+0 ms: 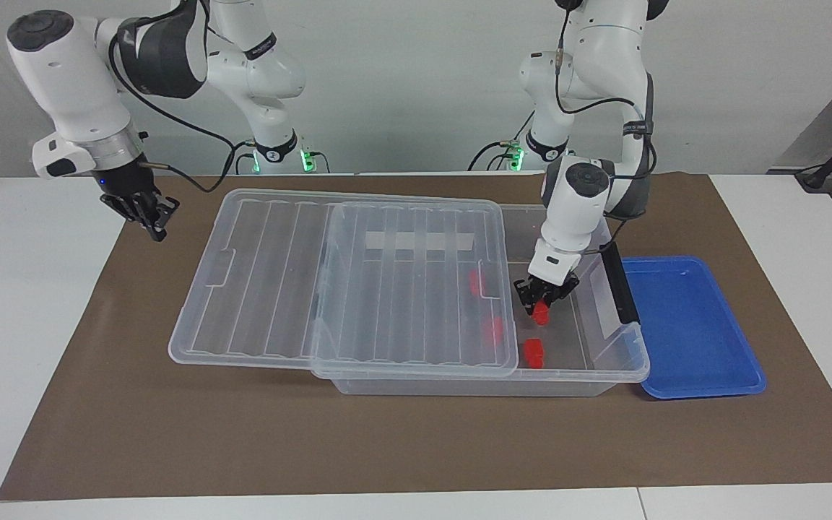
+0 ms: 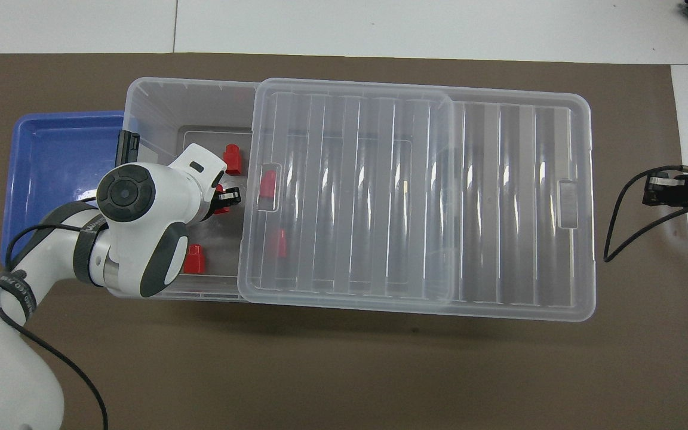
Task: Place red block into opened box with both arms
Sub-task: 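Carry the red block with the left gripper into the open box, then lower the block into the box and open the left gripper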
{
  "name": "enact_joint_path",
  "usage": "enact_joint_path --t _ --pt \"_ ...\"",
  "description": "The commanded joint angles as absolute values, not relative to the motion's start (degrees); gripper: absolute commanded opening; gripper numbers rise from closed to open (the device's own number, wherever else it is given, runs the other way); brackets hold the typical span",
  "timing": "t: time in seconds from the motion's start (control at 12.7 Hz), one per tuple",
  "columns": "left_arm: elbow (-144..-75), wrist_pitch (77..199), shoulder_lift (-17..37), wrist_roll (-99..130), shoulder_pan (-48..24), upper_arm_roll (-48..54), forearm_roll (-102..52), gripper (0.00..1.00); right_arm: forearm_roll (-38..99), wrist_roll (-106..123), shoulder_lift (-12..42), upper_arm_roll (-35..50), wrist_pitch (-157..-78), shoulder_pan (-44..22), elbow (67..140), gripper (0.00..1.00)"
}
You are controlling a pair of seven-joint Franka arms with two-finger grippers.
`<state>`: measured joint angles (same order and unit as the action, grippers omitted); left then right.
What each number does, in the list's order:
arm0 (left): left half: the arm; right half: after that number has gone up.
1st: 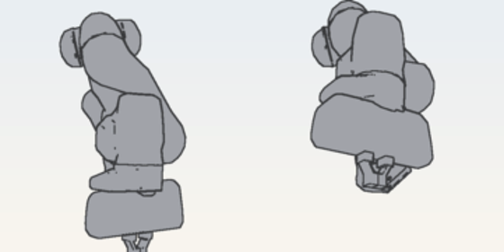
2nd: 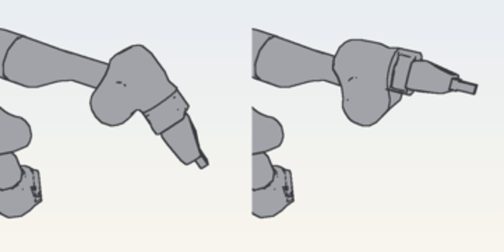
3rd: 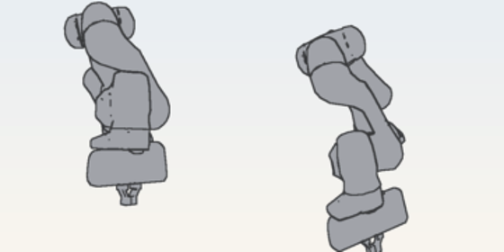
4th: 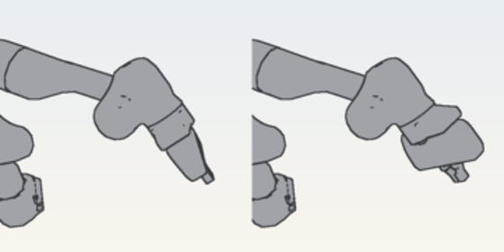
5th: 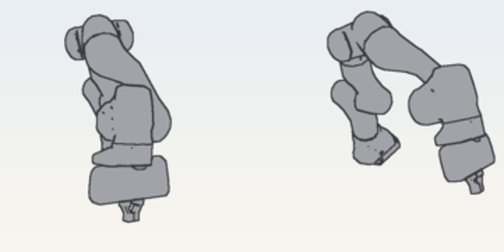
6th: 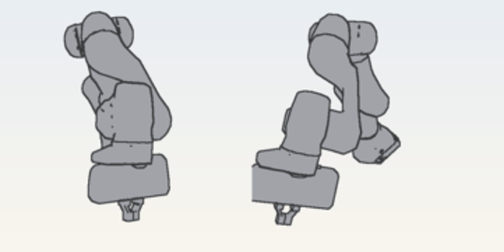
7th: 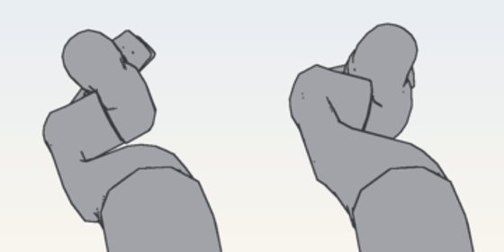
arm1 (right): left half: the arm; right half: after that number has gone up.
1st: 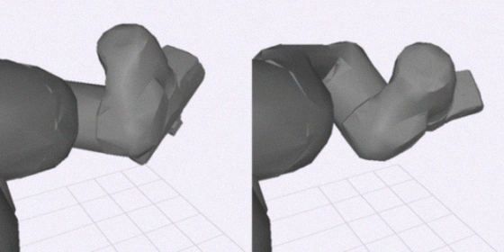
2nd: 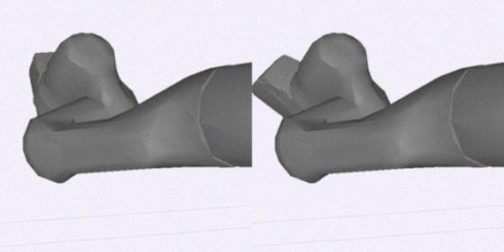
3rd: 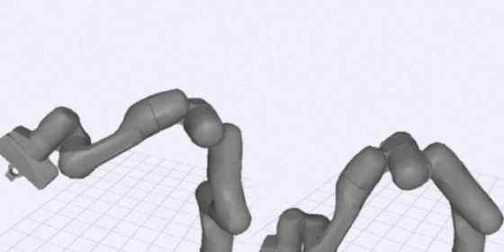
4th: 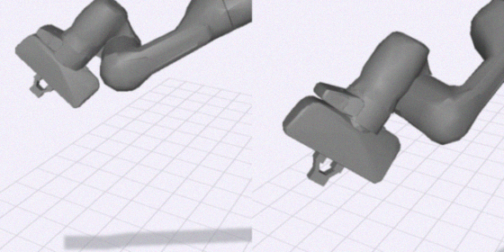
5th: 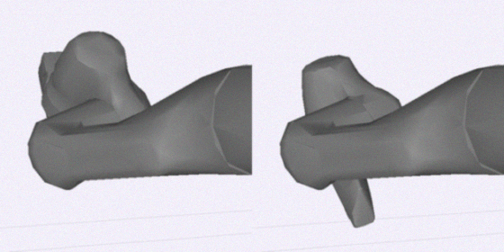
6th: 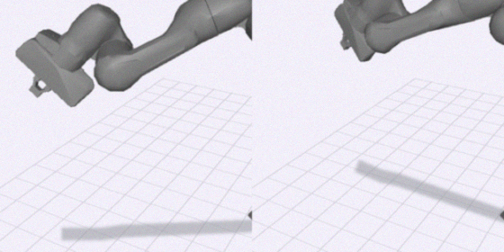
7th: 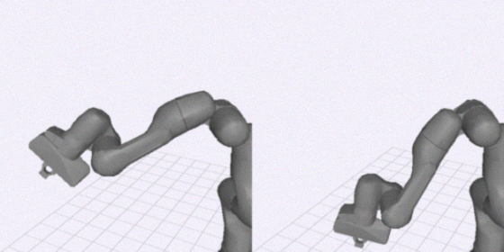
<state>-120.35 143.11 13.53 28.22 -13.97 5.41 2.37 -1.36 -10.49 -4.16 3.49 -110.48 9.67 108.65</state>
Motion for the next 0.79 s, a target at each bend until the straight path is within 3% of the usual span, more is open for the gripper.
enact_joint_path --t 0.0,0.71 --pt "-121.29 145.19 14.24 29.97 -14.85 4.57 5.96 0.00 -0.97 -8.88 -4.67 3.69 -114.77 10.55 112.49 0.00" --pt "-121.38 145.28 14.94 29.97 -15.46 4.57 7.21 0.00 -0.79 -9.14 -3.16 3.78 -120.06 9.67 115.93 0.00"
